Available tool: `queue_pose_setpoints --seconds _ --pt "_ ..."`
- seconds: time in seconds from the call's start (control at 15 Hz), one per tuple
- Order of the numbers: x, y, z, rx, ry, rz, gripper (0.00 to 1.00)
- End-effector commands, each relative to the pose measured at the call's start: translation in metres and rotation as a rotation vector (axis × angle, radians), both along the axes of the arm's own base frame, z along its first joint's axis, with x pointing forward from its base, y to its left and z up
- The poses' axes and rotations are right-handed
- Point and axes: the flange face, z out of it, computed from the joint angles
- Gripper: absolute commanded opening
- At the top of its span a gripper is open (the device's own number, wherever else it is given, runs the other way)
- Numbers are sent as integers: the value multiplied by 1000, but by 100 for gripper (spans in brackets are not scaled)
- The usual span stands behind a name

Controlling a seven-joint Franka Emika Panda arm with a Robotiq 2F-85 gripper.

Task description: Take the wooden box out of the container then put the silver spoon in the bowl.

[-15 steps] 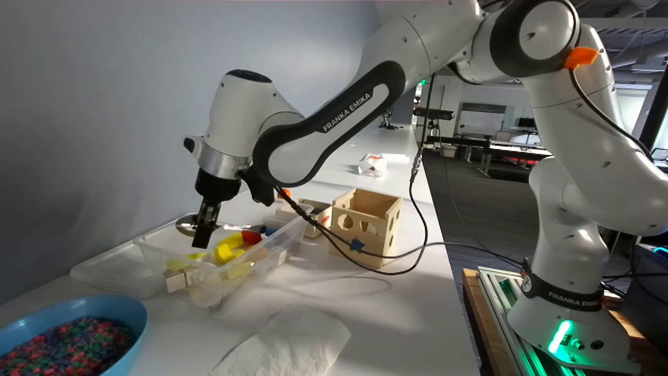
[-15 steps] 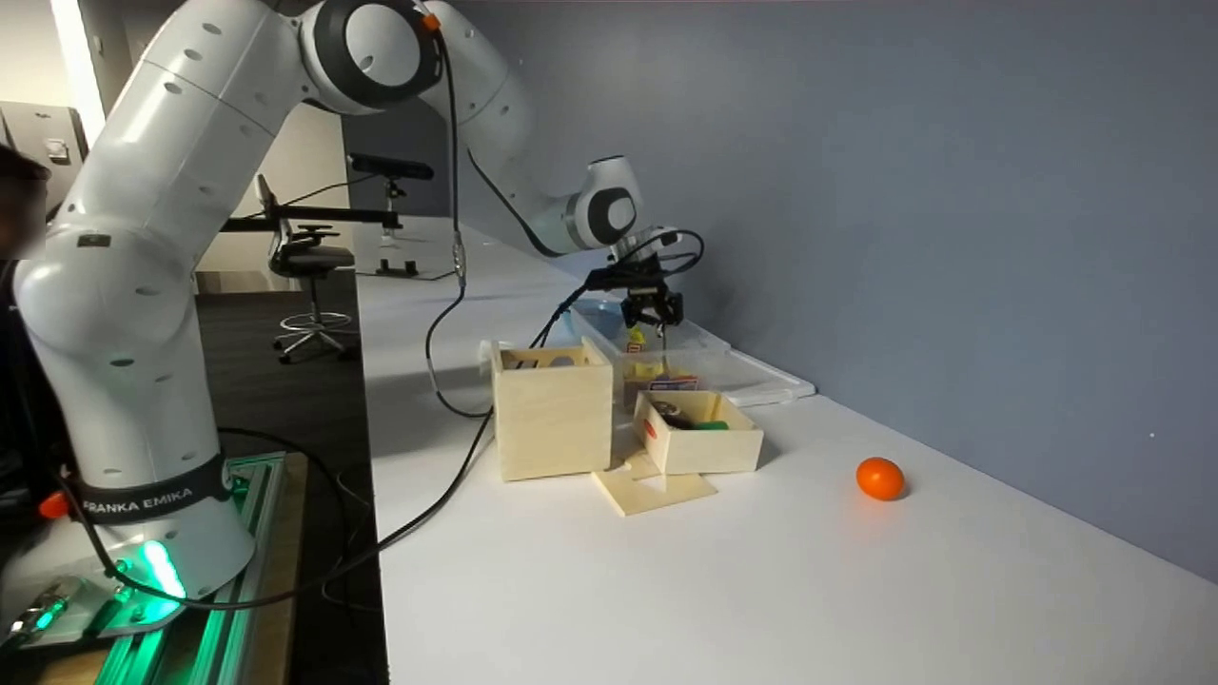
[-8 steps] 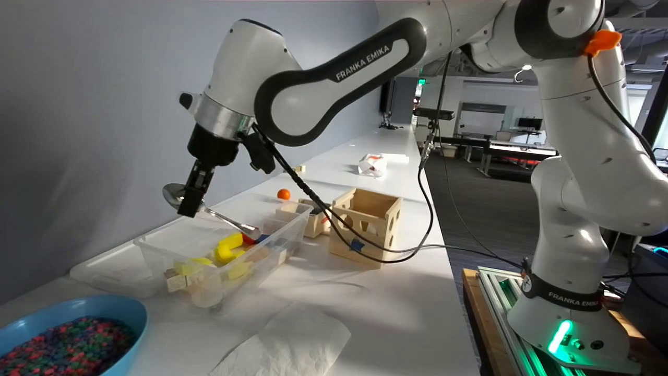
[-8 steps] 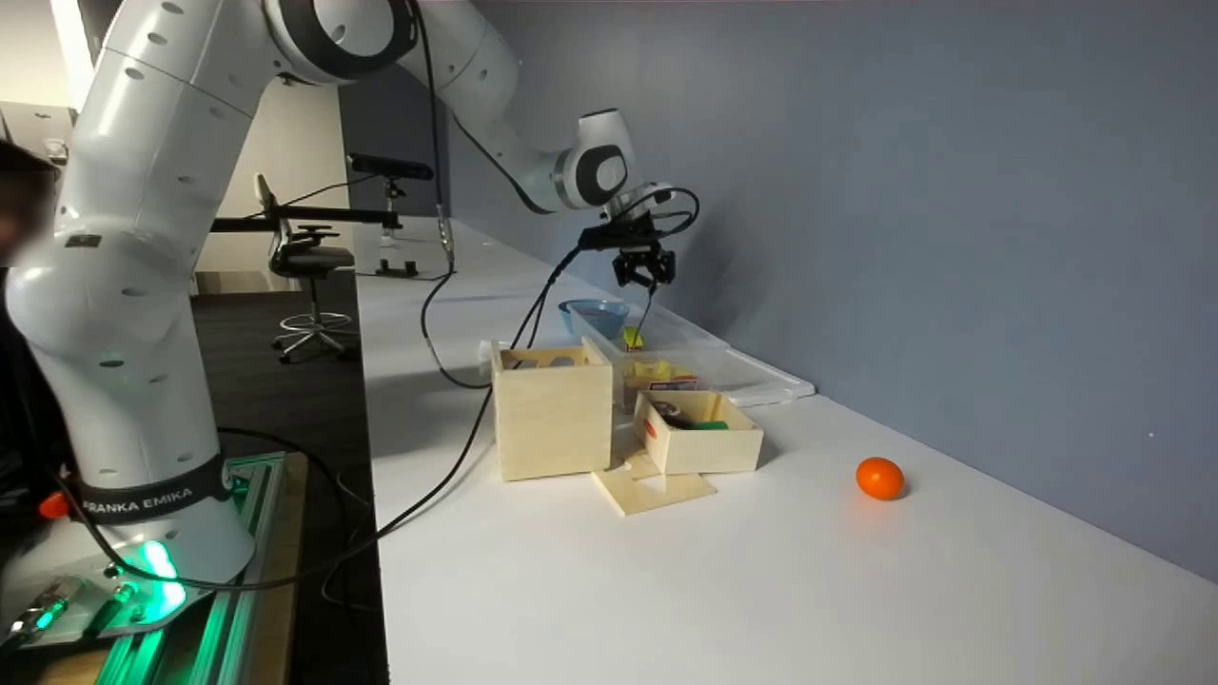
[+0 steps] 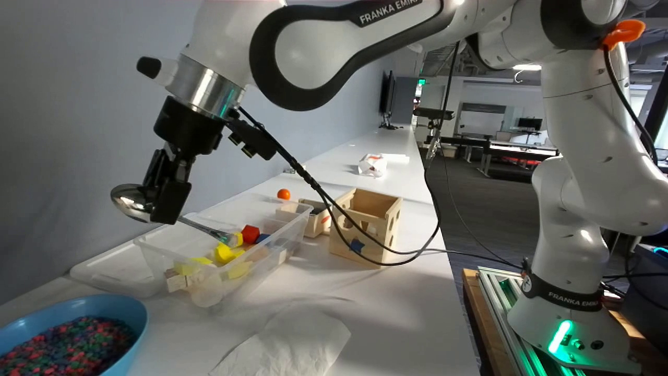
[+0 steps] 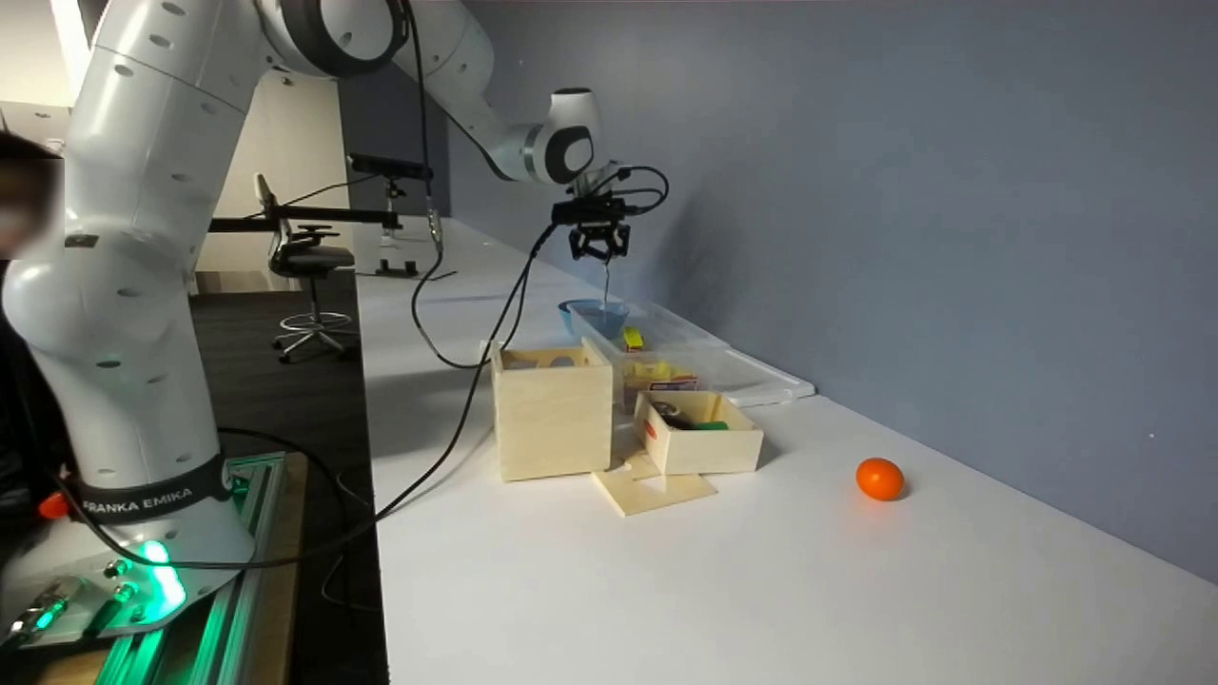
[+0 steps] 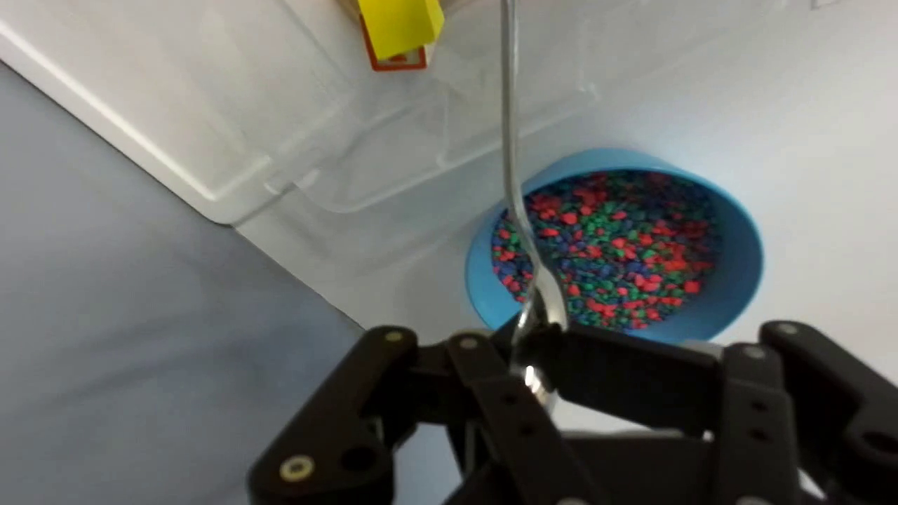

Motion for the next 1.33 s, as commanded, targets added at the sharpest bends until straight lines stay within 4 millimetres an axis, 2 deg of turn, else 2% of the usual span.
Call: queue_pose_setpoints --seconds 0.0,0.27,0.4,0.47,0.53,0.6,0.73,0.87,0.93,1.13,1.27 --pt "-3 31 5 -83 47 174 0" --pt "-10 76 -17 -276 102 285 0" --pt "-9 95 -33 -391 70 313 0" --pt "-4 94 -41 -450 54 321 0" --pt "0 92 -40 -457 45 311 0" --pt "-15 92 -41 -396 69 319 0" --pt "-7 93 -49 -424 60 319 0" --pt "-2 90 -48 -426 55 312 0" --pt "-6 95 -45 -461 24 299 0" --pt "-17 117 -30 -569 -44 333 0" --pt "-26 142 -26 -651 -86 389 0"
